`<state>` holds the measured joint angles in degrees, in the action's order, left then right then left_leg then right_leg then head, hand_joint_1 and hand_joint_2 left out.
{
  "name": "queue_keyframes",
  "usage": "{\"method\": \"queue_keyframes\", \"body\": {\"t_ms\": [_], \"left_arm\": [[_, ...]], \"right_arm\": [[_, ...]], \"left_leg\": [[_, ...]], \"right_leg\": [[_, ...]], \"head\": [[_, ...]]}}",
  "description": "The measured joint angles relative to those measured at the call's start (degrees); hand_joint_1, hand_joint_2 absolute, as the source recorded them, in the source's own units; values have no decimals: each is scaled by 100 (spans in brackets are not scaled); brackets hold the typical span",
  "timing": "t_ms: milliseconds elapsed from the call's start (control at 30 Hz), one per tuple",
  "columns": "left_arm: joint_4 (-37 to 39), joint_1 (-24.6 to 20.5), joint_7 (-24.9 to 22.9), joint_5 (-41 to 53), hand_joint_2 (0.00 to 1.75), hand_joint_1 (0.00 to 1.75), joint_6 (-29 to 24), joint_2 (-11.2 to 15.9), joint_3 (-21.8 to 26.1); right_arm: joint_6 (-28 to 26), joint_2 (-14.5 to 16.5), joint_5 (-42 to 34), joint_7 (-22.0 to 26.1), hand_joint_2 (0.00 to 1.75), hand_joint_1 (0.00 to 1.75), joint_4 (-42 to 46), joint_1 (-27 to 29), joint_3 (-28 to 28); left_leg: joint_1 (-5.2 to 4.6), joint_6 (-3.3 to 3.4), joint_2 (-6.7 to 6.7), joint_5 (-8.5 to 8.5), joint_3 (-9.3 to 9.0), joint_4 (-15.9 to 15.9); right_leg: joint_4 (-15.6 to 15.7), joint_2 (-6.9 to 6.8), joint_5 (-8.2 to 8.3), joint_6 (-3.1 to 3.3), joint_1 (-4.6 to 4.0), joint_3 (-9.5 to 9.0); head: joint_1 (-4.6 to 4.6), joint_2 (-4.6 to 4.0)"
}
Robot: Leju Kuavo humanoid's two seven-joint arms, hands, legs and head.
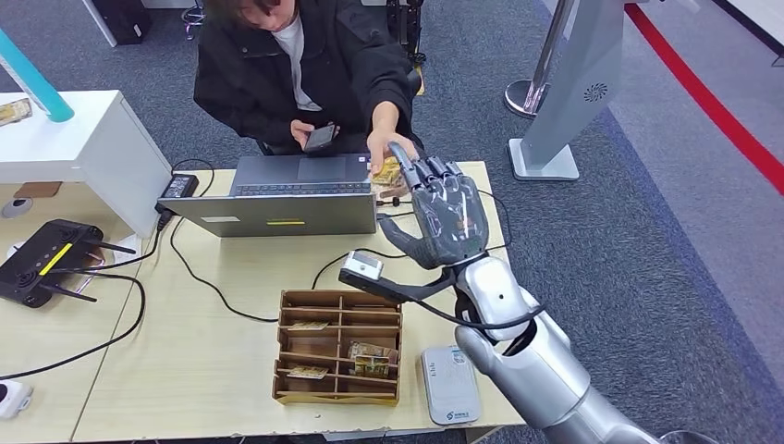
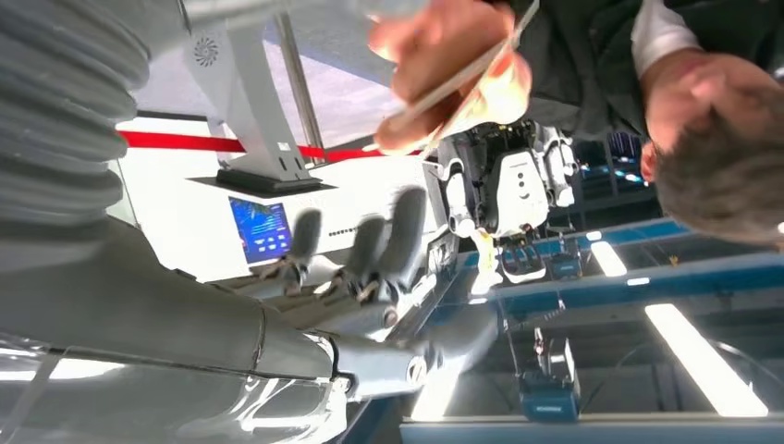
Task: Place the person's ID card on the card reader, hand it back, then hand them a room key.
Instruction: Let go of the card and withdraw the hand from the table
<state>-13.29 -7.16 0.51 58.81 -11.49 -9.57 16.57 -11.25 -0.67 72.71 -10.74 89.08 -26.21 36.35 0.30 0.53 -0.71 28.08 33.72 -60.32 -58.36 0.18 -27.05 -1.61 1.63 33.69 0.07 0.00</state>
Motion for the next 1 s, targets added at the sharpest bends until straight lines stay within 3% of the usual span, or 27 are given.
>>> {"method": "queue_keyframes", "body": {"t_ms": [200, 300, 667, 833, 1000], "left_arm": [[0, 8, 25, -79, 0, 0, -56, 2, 0], [0, 12, 56, -128, 0, 0, -87, 4, 0], [0, 126, 312, -314, 0, 0, -229, 56, 2], [0, 136, 433, -420, 0, 0, -293, 76, 10], [2, 155, 477, -474, 0, 0, -378, 109, 21]], "right_arm": [[-384, -3, -118, 102, 0, 0, 326, 300, -44], [-660, -12, -559, 335, 0, 0, 569, 525, -120], [-963, -147, -3687, 1884, 0, 0, 1829, 1365, -325], [-725, -292, -5291, 2721, 0, 0, 2353, 1849, -460], [-363, -424, -6204, 3267, 0, 0, 2675, 2346, -604]], "left_leg": [[0, 0, 0, 1, 1, 0], [0, 0, 0, 1, 1, 0], [0, -1, 0, 3, 2, 0], [0, -1, 1, 3, 3, 0], [0, 0, 1, 4, 3, 0]], "right_leg": [[1, 0, -1, 0, 0, 2], [1, 0, -1, 0, 0, 2], [3, 0, -3, -1, 0, 4], [3, 0, -3, -1, 0, 3], [4, 1, -4, -1, 0, 3]], "head": [[-1, 0], [-1, 0], [-1, 0], [-1, 0], [-1, 0]]}}
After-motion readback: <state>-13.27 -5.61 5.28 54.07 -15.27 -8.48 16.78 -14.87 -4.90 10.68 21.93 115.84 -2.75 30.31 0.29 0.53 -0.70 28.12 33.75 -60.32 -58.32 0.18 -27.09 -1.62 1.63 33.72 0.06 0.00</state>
